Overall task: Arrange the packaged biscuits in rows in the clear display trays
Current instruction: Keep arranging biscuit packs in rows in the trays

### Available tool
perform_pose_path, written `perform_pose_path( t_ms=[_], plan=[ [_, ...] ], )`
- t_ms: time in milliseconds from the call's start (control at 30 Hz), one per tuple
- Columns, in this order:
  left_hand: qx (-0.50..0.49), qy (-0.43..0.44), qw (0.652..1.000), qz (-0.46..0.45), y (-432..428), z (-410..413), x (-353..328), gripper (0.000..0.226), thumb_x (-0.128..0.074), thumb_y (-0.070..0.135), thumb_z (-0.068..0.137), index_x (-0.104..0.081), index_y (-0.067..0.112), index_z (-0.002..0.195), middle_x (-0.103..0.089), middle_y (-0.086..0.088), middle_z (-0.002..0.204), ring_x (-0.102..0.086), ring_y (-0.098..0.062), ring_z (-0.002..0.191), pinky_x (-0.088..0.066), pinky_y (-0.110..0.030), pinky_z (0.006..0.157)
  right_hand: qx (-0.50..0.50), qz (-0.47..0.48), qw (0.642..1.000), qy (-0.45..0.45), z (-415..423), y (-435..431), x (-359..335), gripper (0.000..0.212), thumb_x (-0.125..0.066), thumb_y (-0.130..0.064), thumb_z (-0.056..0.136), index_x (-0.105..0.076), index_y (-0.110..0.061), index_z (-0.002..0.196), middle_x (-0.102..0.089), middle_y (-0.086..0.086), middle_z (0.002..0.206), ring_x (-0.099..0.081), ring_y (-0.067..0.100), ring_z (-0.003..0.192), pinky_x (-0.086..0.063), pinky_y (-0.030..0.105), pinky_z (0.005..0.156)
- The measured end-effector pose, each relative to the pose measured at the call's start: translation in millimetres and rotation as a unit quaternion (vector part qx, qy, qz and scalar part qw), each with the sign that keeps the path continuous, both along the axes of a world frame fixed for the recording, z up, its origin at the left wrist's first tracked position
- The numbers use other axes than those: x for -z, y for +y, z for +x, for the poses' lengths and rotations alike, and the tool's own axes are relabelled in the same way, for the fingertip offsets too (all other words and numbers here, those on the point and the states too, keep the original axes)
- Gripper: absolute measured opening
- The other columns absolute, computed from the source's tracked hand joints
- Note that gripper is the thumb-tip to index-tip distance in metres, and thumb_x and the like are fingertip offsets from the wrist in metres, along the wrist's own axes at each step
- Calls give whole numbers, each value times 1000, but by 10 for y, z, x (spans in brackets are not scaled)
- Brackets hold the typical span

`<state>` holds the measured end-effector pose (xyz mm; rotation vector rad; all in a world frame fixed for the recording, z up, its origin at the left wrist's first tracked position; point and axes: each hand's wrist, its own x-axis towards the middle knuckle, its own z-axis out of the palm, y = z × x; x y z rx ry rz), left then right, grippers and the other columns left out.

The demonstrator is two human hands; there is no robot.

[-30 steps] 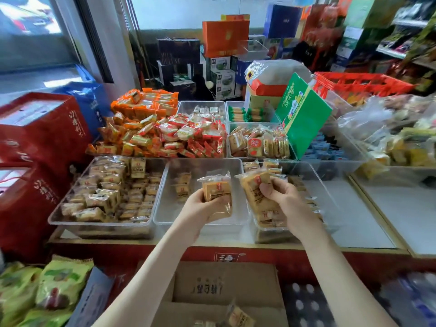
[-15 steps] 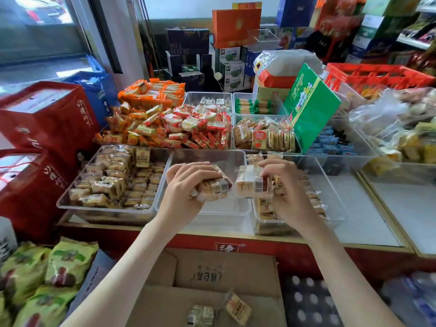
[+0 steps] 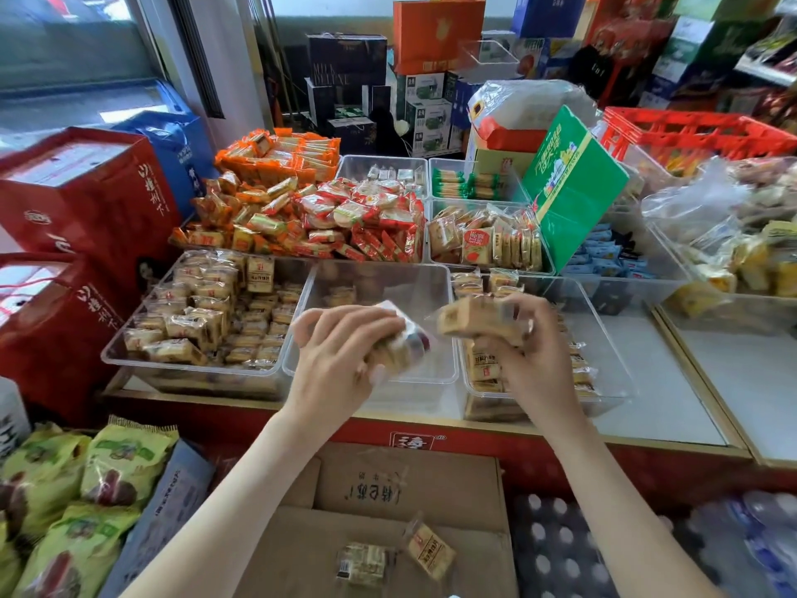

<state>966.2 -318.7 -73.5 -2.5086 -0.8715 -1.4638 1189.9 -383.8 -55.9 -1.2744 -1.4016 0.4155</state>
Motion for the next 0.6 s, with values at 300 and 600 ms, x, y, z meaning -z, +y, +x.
perform_pose_path(
  t_ms=[300,600],
  plan=[
    [107,-353,524,-768,-74,273,-229,37,-70,24,83,-65,2,112,-74,-11,97,-72,-19,82,-60,-27,67,-177,-258,828,466,-59,78,14,41,-57,-17,88,-55,-1,126,-69,13,105,-69,23,93,-58,29,74],
    [84,-258,663,-698,-132,452,-123,50,-82,29,71,-64,13,114,-74,-10,100,-72,-19,88,-60,-33,72,-7,-290,952,95,-285,32,-44,51,-60,-39,92,-44,-31,139,-56,-15,114,-56,8,108,-50,23,88]
  ],
)
